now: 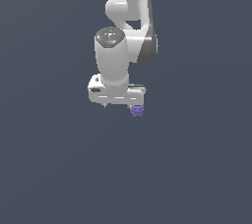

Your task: Pick up the object and move it to a goal position.

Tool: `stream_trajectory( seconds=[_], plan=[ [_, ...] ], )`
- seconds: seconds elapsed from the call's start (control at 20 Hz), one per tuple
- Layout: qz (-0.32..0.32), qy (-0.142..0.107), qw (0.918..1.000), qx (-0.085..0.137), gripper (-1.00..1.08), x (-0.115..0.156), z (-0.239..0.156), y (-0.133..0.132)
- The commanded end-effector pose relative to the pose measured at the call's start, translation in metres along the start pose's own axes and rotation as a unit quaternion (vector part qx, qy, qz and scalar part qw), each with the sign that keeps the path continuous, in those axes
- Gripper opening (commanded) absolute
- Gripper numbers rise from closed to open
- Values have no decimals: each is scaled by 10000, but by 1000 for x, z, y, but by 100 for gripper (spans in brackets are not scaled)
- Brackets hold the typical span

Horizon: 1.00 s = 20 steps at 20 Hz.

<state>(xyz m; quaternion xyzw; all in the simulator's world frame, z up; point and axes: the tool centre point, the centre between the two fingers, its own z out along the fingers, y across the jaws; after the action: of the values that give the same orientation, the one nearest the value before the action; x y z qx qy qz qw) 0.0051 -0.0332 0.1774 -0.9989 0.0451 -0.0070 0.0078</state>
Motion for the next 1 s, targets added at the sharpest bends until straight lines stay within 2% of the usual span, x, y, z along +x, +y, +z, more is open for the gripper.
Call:
stream_trajectory(
  seconds=[0.0, 0.5, 0.95],
  plan=[
    [0, 0, 10000, 0, 100, 0, 0, 0],
    [-2, -69, 10000, -42, 100, -4, 6, 25],
    [96, -67, 9999, -40, 100, -4, 7, 22]
  ],
)
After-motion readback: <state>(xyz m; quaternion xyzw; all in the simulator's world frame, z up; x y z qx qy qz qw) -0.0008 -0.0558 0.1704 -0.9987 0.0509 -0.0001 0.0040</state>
